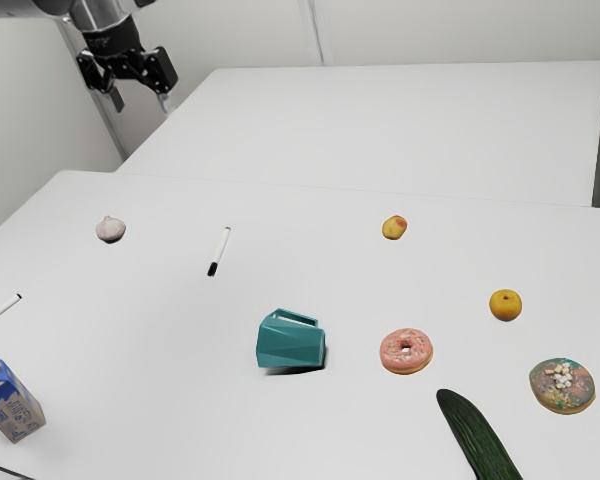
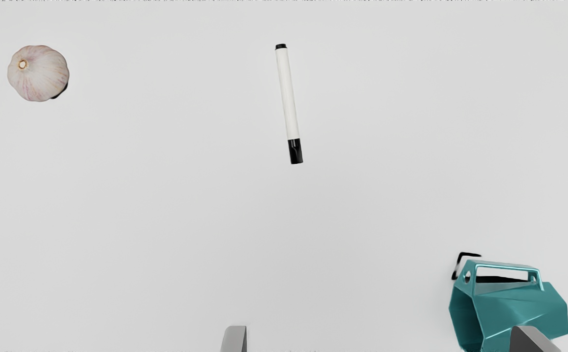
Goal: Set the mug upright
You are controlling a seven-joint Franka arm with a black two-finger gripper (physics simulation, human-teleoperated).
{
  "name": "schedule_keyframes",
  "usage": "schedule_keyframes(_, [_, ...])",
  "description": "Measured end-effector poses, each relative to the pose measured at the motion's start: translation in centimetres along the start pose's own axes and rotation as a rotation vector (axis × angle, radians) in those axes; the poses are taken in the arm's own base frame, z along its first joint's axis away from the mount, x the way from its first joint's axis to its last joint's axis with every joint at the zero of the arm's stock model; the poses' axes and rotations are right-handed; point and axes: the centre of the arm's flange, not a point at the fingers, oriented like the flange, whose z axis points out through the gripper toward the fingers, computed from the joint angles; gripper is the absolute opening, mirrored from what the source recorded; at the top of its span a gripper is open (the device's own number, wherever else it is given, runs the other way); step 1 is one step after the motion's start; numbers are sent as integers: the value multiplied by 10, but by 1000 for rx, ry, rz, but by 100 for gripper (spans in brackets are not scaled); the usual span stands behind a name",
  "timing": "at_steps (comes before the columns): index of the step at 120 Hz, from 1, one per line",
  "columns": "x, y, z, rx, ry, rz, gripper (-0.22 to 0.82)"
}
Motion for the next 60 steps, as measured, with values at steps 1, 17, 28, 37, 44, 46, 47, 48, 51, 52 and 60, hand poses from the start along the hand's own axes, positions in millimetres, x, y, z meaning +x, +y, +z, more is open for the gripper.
schedule_keyframes(1, [-1,1,-1,0,0,2,59])
schedule_keyframes(17, [-10,19,-9,-4,-5,41,59])
schedule_keyframes(28, [-17,26,6,-65,-39,51,58])
schedule_keyframes(37, [-33,18,48,-168,-110,22,58])
schedule_keyframes(44, [-43,9,90,-277,-167,-16,58])
schedule_keyframes(46, [-47,7,104,-310,-184,-30,58])
schedule_keyframes(47, [-49,5,111,-327,-190,-37,58])
schedule_keyframes(48, [-50,4,117,-344,-197,-44,58])
schedule_keyframes(51, [-56,0,137,-398,-215,-69,58])
schedule_keyframes(52, [-58,-1,144,-415,-219,-78,58])
schedule_keyframes(60, [-70,-15,195,-550,-247,-162,58])
